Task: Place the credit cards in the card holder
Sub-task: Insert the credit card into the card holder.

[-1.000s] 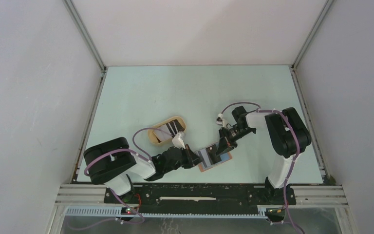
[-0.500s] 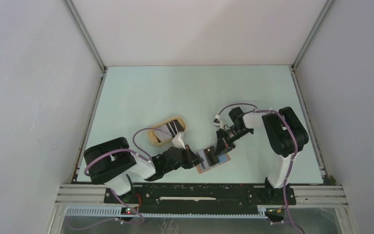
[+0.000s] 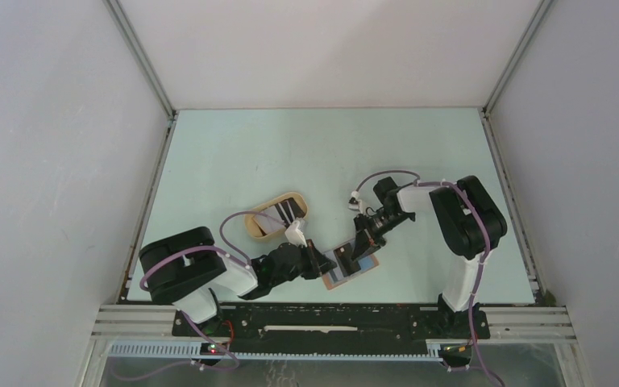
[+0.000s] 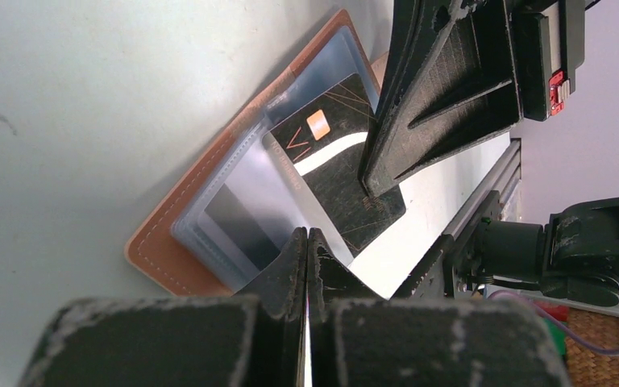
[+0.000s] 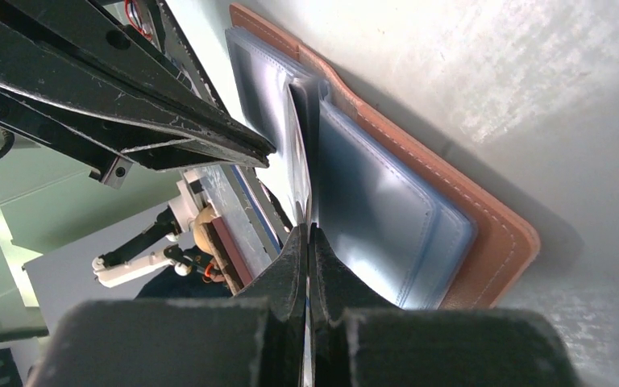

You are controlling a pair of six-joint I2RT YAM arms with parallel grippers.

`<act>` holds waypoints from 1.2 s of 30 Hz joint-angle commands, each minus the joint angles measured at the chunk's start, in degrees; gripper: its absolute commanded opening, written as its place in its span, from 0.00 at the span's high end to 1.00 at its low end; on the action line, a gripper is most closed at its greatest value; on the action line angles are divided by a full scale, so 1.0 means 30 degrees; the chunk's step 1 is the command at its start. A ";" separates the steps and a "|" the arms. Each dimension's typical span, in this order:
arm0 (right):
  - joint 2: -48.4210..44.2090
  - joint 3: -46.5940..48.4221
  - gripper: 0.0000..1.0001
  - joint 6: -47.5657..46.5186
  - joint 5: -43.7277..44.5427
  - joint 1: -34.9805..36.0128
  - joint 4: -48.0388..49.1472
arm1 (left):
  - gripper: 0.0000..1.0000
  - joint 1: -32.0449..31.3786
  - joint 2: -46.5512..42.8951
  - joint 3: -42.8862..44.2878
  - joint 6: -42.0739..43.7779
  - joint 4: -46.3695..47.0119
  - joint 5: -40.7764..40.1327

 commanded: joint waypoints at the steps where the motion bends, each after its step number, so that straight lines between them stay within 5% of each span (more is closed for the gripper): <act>1: 0.0458 0.0369 1.00 -0.0030 0.0551 0.0411 -0.0130 | 1.00 -0.0105 0.0406 -0.0399 0.0557 -0.0972 -0.0102; 15: 0.0535 0.0942 0.99 -0.0139 0.0970 0.0922 -0.0359 | 0.99 -0.0130 -0.0652 -0.1218 0.0083 -0.0584 -0.0567; 24: 0.0681 0.1133 0.98 -0.0034 0.1283 0.1086 -0.0314 | 0.97 -0.1451 -0.4640 -0.0589 -0.0368 -0.7975 -0.2653; 36: 0.0730 0.1165 0.98 -0.0001 0.1525 0.1144 -0.0282 | 0.71 -0.1657 -0.5919 -0.0546 -0.1284 -0.9296 -0.3128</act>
